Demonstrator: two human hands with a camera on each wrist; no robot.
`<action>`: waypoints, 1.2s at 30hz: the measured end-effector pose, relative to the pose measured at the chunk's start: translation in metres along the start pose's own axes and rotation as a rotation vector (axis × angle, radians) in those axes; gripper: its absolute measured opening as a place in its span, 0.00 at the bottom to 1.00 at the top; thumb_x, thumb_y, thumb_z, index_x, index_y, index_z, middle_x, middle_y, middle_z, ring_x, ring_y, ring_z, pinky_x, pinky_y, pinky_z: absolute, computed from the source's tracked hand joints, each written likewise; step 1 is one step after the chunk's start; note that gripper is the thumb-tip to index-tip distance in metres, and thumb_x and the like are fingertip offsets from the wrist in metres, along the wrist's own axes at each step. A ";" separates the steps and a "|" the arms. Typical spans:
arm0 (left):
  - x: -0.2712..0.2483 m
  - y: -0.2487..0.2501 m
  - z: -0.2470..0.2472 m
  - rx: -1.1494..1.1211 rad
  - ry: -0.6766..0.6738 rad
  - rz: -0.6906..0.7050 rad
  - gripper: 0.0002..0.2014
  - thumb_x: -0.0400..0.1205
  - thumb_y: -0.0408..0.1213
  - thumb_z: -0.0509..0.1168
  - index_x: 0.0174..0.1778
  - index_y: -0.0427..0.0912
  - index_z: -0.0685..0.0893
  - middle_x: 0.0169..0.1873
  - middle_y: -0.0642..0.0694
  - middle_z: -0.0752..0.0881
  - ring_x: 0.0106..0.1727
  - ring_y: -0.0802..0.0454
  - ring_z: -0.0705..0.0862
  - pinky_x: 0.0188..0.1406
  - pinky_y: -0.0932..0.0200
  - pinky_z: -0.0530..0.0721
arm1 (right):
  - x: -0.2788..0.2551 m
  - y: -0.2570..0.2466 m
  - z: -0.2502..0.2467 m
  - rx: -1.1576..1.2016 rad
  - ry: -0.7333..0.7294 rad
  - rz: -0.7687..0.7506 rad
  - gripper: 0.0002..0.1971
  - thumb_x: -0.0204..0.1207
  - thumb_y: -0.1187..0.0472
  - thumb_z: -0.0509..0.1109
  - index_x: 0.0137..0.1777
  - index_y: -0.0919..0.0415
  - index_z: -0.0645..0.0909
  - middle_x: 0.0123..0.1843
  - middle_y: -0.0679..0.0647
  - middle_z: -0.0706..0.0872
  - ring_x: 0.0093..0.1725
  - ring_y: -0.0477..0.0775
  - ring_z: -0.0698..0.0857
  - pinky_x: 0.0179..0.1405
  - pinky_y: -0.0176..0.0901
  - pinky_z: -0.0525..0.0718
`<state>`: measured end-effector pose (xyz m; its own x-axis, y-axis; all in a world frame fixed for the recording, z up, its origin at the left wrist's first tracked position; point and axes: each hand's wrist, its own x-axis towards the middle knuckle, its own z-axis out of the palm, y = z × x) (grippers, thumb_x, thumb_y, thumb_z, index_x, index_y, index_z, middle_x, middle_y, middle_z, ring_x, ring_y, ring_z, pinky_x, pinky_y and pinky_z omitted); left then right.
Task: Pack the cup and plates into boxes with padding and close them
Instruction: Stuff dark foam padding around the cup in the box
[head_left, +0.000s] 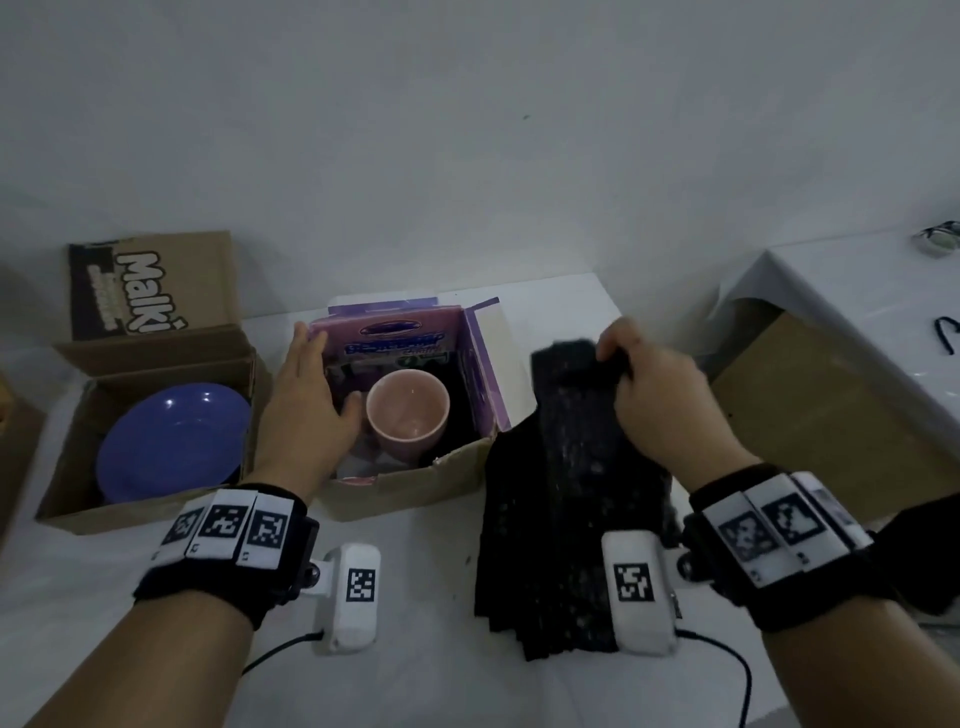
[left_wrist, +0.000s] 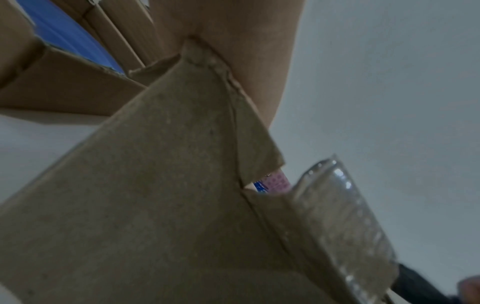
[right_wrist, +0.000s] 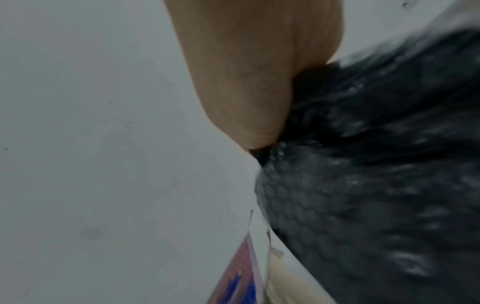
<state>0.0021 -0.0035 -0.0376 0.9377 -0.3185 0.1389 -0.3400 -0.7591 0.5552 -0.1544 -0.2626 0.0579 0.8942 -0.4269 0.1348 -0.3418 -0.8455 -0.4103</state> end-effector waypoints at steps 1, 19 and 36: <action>0.001 -0.002 0.001 -0.014 0.009 0.013 0.36 0.78 0.36 0.68 0.81 0.43 0.60 0.84 0.47 0.55 0.82 0.48 0.58 0.76 0.44 0.69 | 0.005 -0.006 -0.006 0.095 0.123 0.007 0.13 0.75 0.75 0.55 0.48 0.57 0.74 0.36 0.53 0.78 0.35 0.55 0.76 0.36 0.42 0.70; -0.003 0.005 -0.004 -0.290 0.108 -0.007 0.29 0.82 0.30 0.61 0.80 0.45 0.63 0.79 0.47 0.67 0.75 0.54 0.69 0.72 0.62 0.67 | 0.025 -0.066 0.068 -0.052 -0.068 -0.019 0.13 0.78 0.55 0.66 0.57 0.59 0.69 0.56 0.58 0.80 0.52 0.65 0.83 0.42 0.46 0.73; -0.005 0.007 -0.006 -0.643 0.118 -0.141 0.21 0.89 0.35 0.49 0.80 0.47 0.66 0.68 0.56 0.73 0.67 0.64 0.70 0.51 0.87 0.65 | 0.056 -0.116 0.071 0.371 0.068 -0.235 0.17 0.71 0.62 0.72 0.29 0.51 0.67 0.54 0.52 0.76 0.52 0.46 0.75 0.48 0.36 0.71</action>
<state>-0.0042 -0.0041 -0.0296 0.9840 -0.1491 0.0973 -0.1373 -0.2875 0.9479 -0.0444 -0.1656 0.0495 0.9099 -0.2674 0.3172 0.0065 -0.7552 -0.6554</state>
